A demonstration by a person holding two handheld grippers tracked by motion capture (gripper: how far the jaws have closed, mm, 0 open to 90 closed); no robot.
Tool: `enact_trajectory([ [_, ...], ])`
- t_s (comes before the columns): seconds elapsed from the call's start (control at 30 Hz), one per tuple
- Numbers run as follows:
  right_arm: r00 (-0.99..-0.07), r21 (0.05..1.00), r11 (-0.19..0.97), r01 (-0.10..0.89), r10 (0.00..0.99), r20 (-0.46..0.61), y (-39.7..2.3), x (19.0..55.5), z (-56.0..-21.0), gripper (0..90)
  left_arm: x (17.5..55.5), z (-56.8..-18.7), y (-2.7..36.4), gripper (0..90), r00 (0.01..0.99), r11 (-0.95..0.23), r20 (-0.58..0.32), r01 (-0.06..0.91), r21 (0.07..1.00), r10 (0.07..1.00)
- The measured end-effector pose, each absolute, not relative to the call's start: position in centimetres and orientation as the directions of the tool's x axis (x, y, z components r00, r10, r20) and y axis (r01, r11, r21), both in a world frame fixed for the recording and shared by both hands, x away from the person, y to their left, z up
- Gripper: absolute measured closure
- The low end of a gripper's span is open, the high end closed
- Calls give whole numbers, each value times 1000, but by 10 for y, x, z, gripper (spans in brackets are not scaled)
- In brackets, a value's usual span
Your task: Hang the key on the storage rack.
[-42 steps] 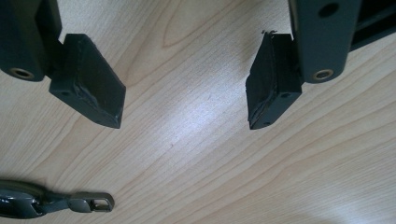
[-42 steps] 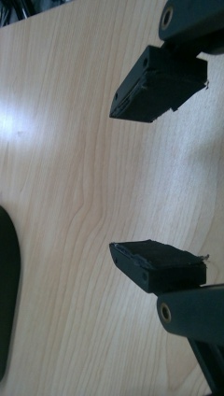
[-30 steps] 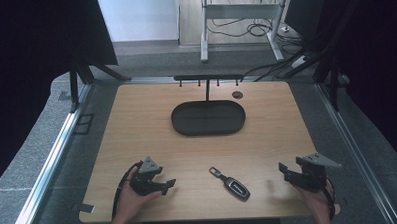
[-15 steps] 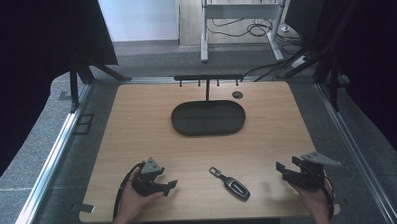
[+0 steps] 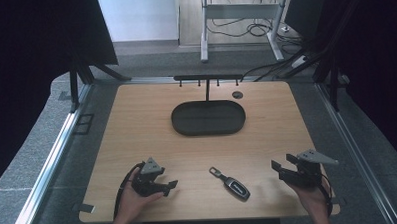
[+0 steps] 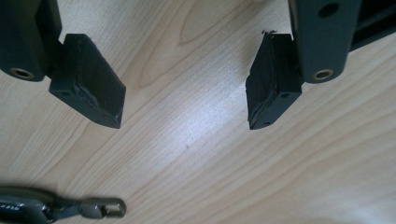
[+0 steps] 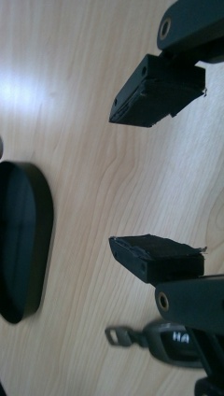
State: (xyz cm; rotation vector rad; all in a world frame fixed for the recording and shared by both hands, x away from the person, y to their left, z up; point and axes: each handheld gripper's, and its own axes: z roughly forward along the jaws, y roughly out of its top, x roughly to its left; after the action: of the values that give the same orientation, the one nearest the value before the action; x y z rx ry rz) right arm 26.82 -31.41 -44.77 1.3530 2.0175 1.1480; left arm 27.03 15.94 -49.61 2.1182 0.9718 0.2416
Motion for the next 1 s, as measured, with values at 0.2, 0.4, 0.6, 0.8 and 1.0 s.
enact_trajectory([
  [0.2, -442, 849, 186, 495, 895, 61, -301, 271, -440, 399, 271, -493, 169, 293, 674, -377, -154, 570, 730, 722],
  [0.4, -479, 839, 207, 503, 875, 71, -293, 277, -433, 415, 271, -493, 170, 293, 674, -375, -156, 571, 730, 722],
  [0.6, -534, 819, 259, 512, 842, 68, -281, 282, -423, 432, 270, -493, 168, 293, 680, -380, -155, 568, 730, 717],
  [0.8, -558, 808, 290, 513, 828, 58, -273, 287, -416, 457, 270, -493, 167, 293, 678, -379, -156, 570, 729, 719],
  [1.0, -582, 790, 316, 525, 811, 62, -265, 292, -413, 461, 270, -493, 167, 293, 679, -380, -156, 569, 730, 717],
])
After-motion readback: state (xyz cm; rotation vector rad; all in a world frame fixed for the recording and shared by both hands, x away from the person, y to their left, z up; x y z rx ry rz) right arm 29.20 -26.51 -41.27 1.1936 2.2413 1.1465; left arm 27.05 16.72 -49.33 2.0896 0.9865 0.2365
